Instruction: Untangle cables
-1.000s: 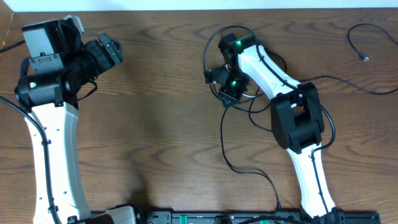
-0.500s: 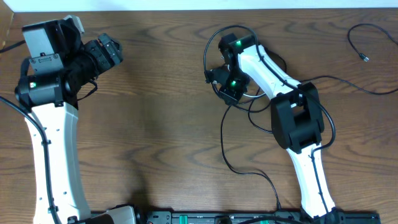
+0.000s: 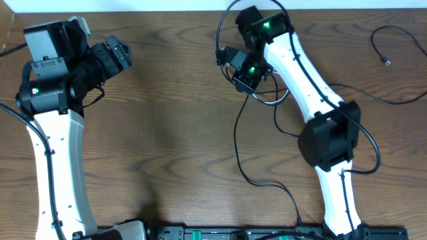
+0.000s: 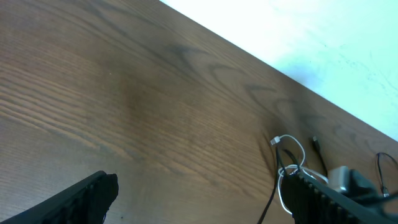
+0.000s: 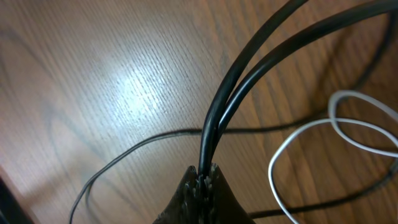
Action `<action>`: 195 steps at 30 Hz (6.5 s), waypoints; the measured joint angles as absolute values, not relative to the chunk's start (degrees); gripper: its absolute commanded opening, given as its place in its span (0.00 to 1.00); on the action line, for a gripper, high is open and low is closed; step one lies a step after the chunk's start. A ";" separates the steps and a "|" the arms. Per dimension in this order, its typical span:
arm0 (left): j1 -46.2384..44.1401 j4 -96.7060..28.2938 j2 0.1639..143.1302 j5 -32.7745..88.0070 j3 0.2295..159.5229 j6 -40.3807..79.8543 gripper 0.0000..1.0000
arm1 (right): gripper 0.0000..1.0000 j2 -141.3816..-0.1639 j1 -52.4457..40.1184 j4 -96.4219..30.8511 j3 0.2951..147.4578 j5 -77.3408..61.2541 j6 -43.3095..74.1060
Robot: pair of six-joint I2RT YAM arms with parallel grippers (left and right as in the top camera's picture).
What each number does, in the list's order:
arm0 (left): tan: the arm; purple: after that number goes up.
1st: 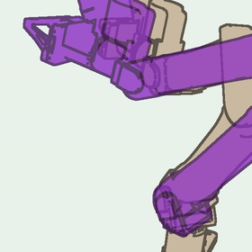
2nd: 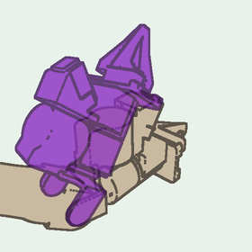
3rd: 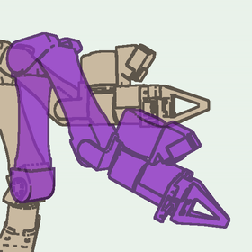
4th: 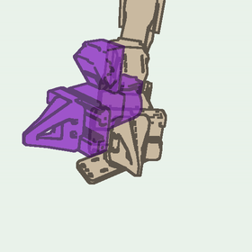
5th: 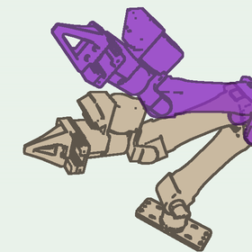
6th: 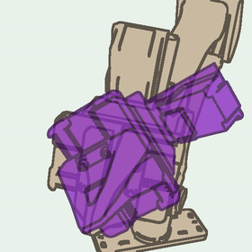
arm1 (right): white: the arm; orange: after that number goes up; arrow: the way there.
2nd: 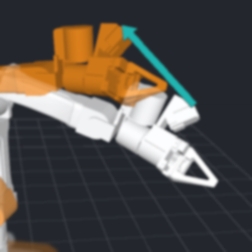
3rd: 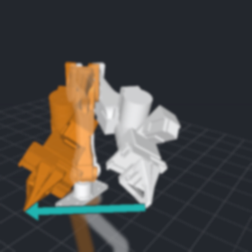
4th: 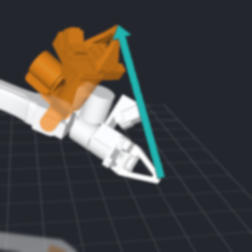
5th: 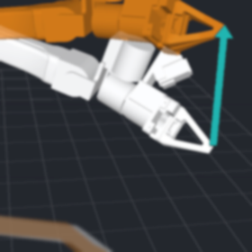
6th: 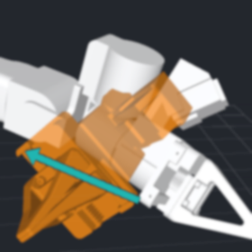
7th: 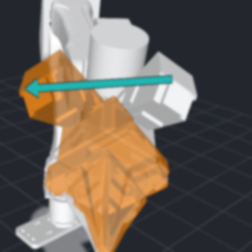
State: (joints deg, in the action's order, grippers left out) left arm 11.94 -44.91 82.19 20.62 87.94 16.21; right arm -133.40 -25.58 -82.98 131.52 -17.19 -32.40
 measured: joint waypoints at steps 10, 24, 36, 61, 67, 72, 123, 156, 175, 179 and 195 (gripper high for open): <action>11.94 -44.91 82.19 20.62 87.94 16.21 0.90 | 0.03 -129.99 -25.58 -79.18 132.11 -19.31 -27.99; 11.94 -44.93 82.21 20.62 87.92 16.19 0.90 | 0.01 -124.60 -25.43 -72.79 132.35 -19.33 -16.75; 11.97 -44.91 84.14 20.60 87.92 16.19 0.90 | 0.50 -123.20 -24.23 -68.69 132.16 -20.40 -14.06; 11.94 -44.88 84.40 13.13 87.92 16.03 0.90 | 0.57 -139.90 -34.96 -88.66 131.70 -20.08 -33.76; 11.94 -44.88 84.40 13.13 87.92 16.01 0.91 | 0.59 -140.25 -35.03 -89.21 131.66 -18.46 -34.76; 11.94 -44.86 84.40 13.13 87.92 16.01 0.91 | 0.61 -140.27 -35.55 -88.01 130.47 -18.06 -33.28; 11.94 -44.88 84.44 13.13 87.92 16.03 0.92 | 0.22 -140.92 -39.77 -74.70 119.37 -6.74 -6.57; 11.94 -44.88 84.44 13.04 87.92 16.03 0.92 | 0.01 -106.21 -11.09 -71.11 118.96 -25.39 -14.13; 11.94 -44.88 84.44 12.93 87.90 16.03 0.92 | 0.01 -106.45 32.29 -56.25 119.11 -17.72 -7.46; 11.94 -44.88 84.44 12.93 87.90 16.03 0.92 | 0.01 -109.67 32.29 -54.37 119.11 -11.66 -7.46; 11.94 -44.88 84.44 12.93 87.90 16.03 0.92 | 0.99 -120.11 33.06 -55.11 119.04 -0.58 -5.98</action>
State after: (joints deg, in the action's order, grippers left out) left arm 11.94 -44.88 84.44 12.93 87.90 16.03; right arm -120.11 33.06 -55.11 119.04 -0.58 -5.98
